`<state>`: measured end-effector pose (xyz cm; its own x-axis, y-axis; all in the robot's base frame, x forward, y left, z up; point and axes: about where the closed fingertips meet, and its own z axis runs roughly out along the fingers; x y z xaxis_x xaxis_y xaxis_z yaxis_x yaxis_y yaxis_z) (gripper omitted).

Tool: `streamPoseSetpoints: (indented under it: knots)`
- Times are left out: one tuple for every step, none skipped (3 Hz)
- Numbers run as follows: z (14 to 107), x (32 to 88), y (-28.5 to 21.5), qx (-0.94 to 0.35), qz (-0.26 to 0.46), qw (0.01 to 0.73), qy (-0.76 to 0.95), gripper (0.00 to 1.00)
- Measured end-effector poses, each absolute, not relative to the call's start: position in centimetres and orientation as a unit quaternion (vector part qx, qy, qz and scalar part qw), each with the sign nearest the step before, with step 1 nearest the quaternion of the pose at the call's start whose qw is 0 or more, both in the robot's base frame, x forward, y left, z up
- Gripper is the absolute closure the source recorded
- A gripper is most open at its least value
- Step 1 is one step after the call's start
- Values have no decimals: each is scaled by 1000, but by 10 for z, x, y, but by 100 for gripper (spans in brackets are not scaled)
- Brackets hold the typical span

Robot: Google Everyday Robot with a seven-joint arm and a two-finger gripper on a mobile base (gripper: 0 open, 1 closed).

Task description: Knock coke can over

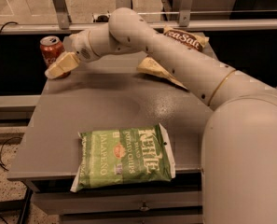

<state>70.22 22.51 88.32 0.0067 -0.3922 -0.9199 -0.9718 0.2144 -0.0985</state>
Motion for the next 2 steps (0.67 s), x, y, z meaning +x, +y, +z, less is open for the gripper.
streamPoseSetpoints:
  knots:
    - [877, 707, 252, -537, 338, 454, 626, 0]
    - [866, 711, 262, -528, 348, 442, 636, 17]
